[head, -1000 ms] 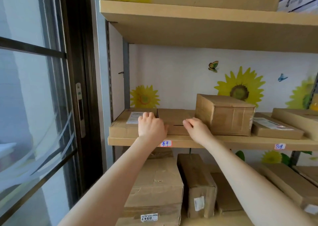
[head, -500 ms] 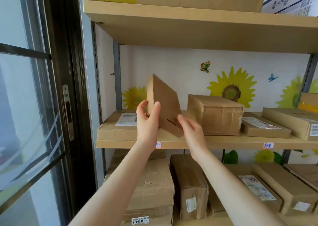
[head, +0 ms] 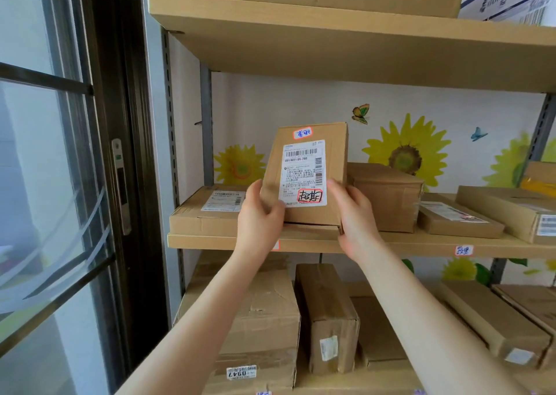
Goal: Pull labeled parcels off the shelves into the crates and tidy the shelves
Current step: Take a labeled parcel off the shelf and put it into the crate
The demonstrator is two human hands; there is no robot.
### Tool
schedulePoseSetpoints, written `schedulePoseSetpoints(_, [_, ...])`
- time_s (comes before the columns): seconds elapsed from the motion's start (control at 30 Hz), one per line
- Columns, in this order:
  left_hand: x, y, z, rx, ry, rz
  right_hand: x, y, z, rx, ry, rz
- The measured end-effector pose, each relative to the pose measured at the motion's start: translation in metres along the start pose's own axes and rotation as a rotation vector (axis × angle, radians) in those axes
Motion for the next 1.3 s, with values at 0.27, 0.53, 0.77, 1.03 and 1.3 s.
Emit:
schedulePoseSetpoints(0.27, [0.009,-0.016,0.008,-0.036,-0.222,-0.21,0.002,-0.032,-0.03,-0.068,-0.065,-0.074])
schedulePoseSetpoints(0.53, [-0.015,-0.096,0.126,0.227,-0.47,-0.214,-0.004,-0.135,-0.174,-0.538,-0.112,-0.168])
schedulePoseSetpoints(0.77, [-0.053,-0.266,0.29,0.744,-0.606,-0.4,-0.026,-0.293,-0.348,-1.015,-0.114,-0.048])
schedulePoseSetpoints(1.03, [-0.142,-0.486,0.464,1.372,-0.65,-0.58,-0.021,-0.466,-0.552,-1.357,-0.029,-0.014])
schedulePoseSetpoints(1.3, [-0.193,-0.641,0.613,1.475,-0.544,-0.803,-0.027,-0.555,-0.739,-1.415,0.075,0.256])
Point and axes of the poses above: each hand's wrist, its own y-axis towards the middle knuckle, its own z-axis out of the palm, x = y × z, the point moved 7 cm from there along y, towards the middle knuckle, and after that the axes turned 8 degrees about z, right-handed, at the moved point
